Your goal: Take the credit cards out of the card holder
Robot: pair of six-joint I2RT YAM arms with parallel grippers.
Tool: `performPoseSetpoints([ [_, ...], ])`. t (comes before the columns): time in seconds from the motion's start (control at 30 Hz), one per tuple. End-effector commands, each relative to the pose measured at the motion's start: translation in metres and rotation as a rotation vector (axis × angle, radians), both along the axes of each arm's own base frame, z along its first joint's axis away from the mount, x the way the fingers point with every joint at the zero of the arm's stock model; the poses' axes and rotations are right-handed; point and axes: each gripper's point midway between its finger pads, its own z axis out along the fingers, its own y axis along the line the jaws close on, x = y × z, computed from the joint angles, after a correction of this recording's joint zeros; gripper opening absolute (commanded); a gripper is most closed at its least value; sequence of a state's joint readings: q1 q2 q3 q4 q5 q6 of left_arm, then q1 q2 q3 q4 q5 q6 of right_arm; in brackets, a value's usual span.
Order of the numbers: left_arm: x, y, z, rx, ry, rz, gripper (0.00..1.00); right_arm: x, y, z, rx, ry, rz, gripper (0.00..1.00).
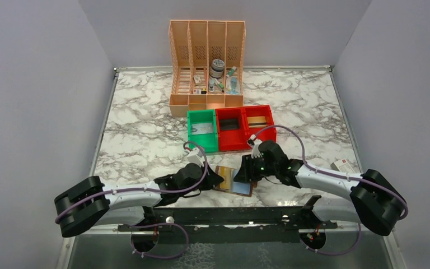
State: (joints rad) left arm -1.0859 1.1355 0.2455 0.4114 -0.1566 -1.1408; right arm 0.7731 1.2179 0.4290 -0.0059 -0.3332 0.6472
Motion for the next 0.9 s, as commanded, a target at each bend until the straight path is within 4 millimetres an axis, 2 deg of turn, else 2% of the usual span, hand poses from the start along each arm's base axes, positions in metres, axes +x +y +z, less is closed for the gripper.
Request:
performPoseSetpoints([
  [0.0, 0.012, 0.012, 0.009, 0.075, -0.053, 0.043, 0.0, 0.016, -0.002, 0.016, 0.007, -0.076, -0.064, 0.46],
  [0.13, 0.016, 0.023, 0.017, 0.141, -0.087, 0.048, 0.0, 0.018, 0.003, 0.031, 0.066, -0.121, -0.051, 0.48],
  [0.23, 0.02, 0.032, 0.023, 0.153, -0.104, 0.069, 0.0, 0.012, 0.016, 0.036, 0.114, -0.092, 0.013, 0.41],
  [0.37, 0.025, 0.043, 0.028, 0.145, -0.114, 0.105, 0.0, 0.001, 0.034, 0.031, 0.159, -0.013, 0.116, 0.33],
  [0.47, 0.026, 0.051, 0.027, 0.145, -0.109, 0.123, 0.0, -0.001, 0.041, 0.024, 0.177, 0.014, 0.146, 0.31],
  [0.57, 0.024, 0.054, 0.026, 0.137, -0.1, 0.125, 0.0, 0.004, 0.036, 0.007, 0.112, 0.042, 0.116, 0.31],
  [0.7, 0.022, 0.053, 0.027, 0.112, -0.102, 0.112, 0.0, 0.011, 0.02, -0.022, -0.028, 0.069, 0.04, 0.31],
  [0.87, 0.018, 0.052, 0.022, 0.109, -0.099, 0.088, 0.0, 0.013, 0.012, -0.026, -0.062, 0.06, 0.004, 0.31],
])
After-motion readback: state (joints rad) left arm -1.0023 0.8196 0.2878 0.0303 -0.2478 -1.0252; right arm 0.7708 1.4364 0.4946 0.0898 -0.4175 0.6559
